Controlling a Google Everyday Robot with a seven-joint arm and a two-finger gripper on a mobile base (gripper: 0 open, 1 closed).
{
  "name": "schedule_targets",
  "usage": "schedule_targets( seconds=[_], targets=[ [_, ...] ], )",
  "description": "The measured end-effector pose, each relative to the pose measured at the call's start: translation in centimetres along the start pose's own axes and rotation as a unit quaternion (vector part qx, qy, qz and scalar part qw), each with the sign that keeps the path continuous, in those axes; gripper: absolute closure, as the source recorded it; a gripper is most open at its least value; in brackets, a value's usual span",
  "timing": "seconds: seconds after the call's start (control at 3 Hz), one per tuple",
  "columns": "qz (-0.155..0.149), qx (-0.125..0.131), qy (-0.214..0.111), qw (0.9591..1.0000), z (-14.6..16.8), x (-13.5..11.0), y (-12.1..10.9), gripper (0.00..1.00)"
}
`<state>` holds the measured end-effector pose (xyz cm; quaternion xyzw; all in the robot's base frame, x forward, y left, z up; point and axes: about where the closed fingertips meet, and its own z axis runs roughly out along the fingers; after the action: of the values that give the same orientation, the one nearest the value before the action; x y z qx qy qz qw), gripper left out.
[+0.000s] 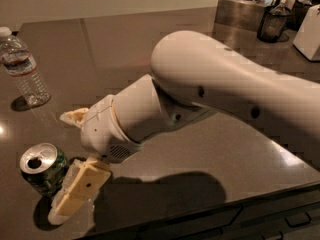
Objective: Knock green can over
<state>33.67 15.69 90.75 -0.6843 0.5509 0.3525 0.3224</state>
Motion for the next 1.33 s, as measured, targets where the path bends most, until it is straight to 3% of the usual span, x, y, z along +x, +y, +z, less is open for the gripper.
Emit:
schedule_targets(
  seconds=[0.33, 1.0, 1.33],
  targets=[
    [0.01, -0.002, -0.009, 0.9999, 1.8, -0.6, 0.1, 0.03],
    [0.013, -0.013, -0.012, 0.9997, 3.2, -1.6, 0.4, 0.49],
    [0.001, -0.014, 0.03, 0.9994, 1.3, -2.2, -0.7, 0.8]
  ],
)
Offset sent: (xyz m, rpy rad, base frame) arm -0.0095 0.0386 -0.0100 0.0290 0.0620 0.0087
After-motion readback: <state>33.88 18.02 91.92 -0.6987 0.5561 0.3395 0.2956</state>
